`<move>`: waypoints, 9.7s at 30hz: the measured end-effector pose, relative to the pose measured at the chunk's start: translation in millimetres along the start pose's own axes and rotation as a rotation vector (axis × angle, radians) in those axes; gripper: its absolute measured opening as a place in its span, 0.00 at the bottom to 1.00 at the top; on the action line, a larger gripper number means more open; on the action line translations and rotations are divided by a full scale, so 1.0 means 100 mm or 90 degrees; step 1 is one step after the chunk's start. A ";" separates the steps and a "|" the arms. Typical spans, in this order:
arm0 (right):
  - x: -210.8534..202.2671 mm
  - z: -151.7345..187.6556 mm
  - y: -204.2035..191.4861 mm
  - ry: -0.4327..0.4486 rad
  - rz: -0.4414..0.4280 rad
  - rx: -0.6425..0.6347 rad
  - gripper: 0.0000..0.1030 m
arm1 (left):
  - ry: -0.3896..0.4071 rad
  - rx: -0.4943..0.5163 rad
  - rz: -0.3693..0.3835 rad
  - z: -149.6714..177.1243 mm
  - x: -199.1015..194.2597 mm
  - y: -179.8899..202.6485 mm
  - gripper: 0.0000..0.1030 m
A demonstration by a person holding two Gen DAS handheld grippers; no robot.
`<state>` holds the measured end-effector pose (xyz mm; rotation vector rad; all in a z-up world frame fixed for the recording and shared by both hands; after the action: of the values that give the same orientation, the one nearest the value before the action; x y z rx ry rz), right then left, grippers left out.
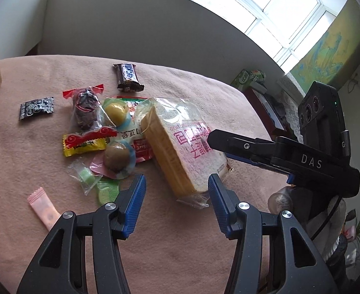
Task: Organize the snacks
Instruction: 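Grasp the bagged bread loaf with the right tool and lift it, then carry the bread loaf with the right tool and lower it into the box, then open the right tool to release the bread and withdraw, then grasp the pink candy with the left tool while the right tool grasps the green candy, then carry the pink and green candies with both tools over the box, then open both tools to drop the candies into the box, then move both open tools back over the remaining candies on the table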
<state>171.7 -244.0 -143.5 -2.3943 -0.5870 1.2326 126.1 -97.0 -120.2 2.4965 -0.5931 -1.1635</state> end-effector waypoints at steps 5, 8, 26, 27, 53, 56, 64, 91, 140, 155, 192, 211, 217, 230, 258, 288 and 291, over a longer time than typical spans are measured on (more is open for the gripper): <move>0.08 0.02 0.02 -0.017 -0.024 0.017 0.69 | -0.006 0.002 0.005 -0.02 0.07 0.01 0.50; 0.10 0.04 0.00 -0.020 -0.029 0.017 0.66 | -0.013 0.005 0.017 -0.02 0.09 0.03 0.50; -0.10 0.15 -0.33 -0.012 -0.014 -0.034 0.55 | 0.005 0.032 0.026 -0.02 -0.10 0.09 0.49; -0.12 0.16 -0.37 -0.010 -0.014 -0.039 0.55 | 0.008 0.032 0.026 -0.02 -0.13 0.08 0.49; 0.19 0.30 -2.15 -0.020 -0.119 -0.197 0.55 | 0.158 -0.015 -0.084 -0.06 -1.49 -0.77 0.49; 0.32 0.33 -2.38 -0.029 -0.131 -0.218 0.55 | 0.172 -0.026 -0.101 -0.05 -1.59 -0.89 0.49; 0.72 0.41 -2.95 -0.063 -0.167 -0.259 0.55 | 0.210 -0.074 -0.147 -0.06 -1.90 -1.35 0.49; 1.00 0.49 -3.47 -0.064 -0.158 -0.333 0.63 | 0.252 -0.149 -0.293 -0.01 -2.23 -2.13 0.47; 0.53 0.51 -0.93 -0.115 0.085 -0.086 0.40 | -0.029 0.041 -0.222 0.30 -0.37 -0.71 0.29; 0.77 0.61 -1.23 -0.105 0.154 -0.191 0.39 | -0.017 0.099 -0.236 0.37 -0.51 -0.80 0.17; 0.33 0.79 -1.19 -0.002 0.130 -0.207 0.21 | 0.065 0.035 -0.204 0.41 -0.85 -0.92 0.17; 0.48 0.25 -2.49 0.053 -0.001 -0.302 0.21 | 0.200 -0.004 -0.261 -0.13 -1.76 -1.29 0.17; 0.80 0.09 -3.00 0.050 -0.032 -0.336 0.21 | 0.218 -0.045 -0.296 -0.27 -1.92 -1.68 0.17; 1.47 0.05 -3.47 -0.012 -0.048 -0.346 0.21 | 0.220 -0.096 -0.340 -0.45 -1.96 -2.17 0.17; 0.57 -0.09 -2.51 0.025 -0.018 -0.292 0.38 | 0.236 -0.074 -0.263 -0.36 -1.91 -1.56 0.35; 0.71 -0.56 -0.75 -0.049 0.051 -0.148 0.25 | 0.102 -0.039 -0.171 0.12 -1.00 -0.97 0.35; 0.79 -0.58 -0.80 -0.055 0.038 -0.140 0.25 | 0.096 -0.038 -0.178 0.06 -0.93 -1.00 0.35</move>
<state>246.1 -143.6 -124.2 -2.5646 -0.7167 1.3651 90.6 35.0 -108.8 2.6451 -0.1709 -1.0519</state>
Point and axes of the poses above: each gripper's, at about its wrist camera, not at the fingertips, and x roughly the way its jaws point, y to its right, z to its underside, the point moved 3 cm from there along x, roughly the way its jaws point, and after that the axes turned 6 degrees about y, right-handed, at the moved point
